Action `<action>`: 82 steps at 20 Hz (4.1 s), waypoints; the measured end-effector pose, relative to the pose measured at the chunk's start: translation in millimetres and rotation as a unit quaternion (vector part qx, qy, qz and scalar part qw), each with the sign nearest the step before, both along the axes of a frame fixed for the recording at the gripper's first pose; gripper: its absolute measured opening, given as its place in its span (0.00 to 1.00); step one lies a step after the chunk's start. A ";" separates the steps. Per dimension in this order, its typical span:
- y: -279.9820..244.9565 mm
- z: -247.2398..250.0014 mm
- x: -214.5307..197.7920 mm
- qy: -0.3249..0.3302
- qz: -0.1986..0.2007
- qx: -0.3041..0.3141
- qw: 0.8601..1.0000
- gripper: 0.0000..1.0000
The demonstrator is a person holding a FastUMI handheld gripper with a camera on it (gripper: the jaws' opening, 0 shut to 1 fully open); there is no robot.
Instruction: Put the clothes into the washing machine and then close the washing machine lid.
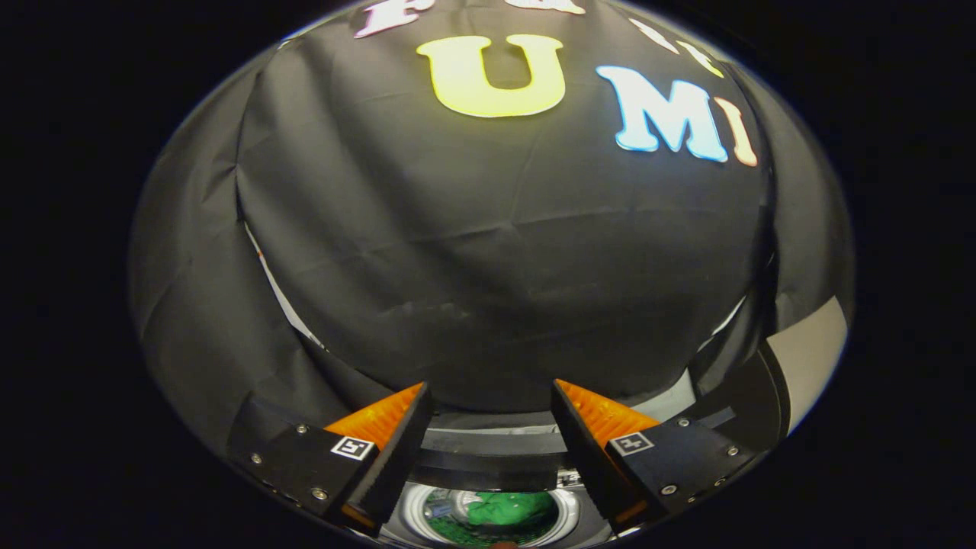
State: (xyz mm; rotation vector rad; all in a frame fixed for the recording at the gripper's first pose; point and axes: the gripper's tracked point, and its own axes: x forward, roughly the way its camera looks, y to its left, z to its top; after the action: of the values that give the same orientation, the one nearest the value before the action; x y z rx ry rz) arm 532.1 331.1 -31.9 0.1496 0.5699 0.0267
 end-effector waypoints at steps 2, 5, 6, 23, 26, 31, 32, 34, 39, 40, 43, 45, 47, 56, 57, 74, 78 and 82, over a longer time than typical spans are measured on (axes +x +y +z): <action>0.4 -0.8 -6.8 -0.008 -0.007 0.002 1.000 0.97; 2.5 -3.5 -15.9 -0.012 -0.006 -0.002 1.000 0.97; 2.4 -2.1 -17.4 -0.013 -0.004 -0.003 1.000 0.97; 12.1 -4.8 -76.9 -0.063 0.007 -0.004 0.998 0.97; 14.2 -7.2 -87.9 -0.080 0.008 -0.005 0.997 0.97; 17.7 -18.6 -111.6 -0.081 0.014 -0.003 0.997 0.96; 18.9 -21.9 -119.2 -0.079 0.016 -0.002 0.997 0.97; 23.4 -33.0 -135.3 -0.073 0.024 0.001 0.997 0.96; 27.2 -74.3 -195.4 -0.044 0.045 -0.011 0.998 0.96; 27.7 -78.3 -204.2 -0.043 0.052 -0.017 0.998 0.96; 26.1 -77.2 -226.0 -0.053 0.068 -0.026 0.996 0.96; 22.0 -69.0 -235.9 -0.066 0.072 -0.027 0.995 0.96; 17.4 -57.9 -247.4 -0.079 0.078 -0.032 0.993 0.96; -43.0 6.7 -325.8 -0.161 0.093 -0.031 0.982 0.96; -56.3 13.9 -337.8 -0.172 0.093 -0.030 0.980 0.96; -385.3 9.3 -575.1 -0.245 0.016 -0.004 0.969 0.96; -425.6 5.6 -607.8 -0.249 -0.004 -0.006 0.968 0.95; -445.3 10.8 -627.8 -0.258 -0.014 -0.003 0.966 0.96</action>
State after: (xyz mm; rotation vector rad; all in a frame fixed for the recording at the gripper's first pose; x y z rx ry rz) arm -95.6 -114.2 -21.0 0.1377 0.0478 0.0358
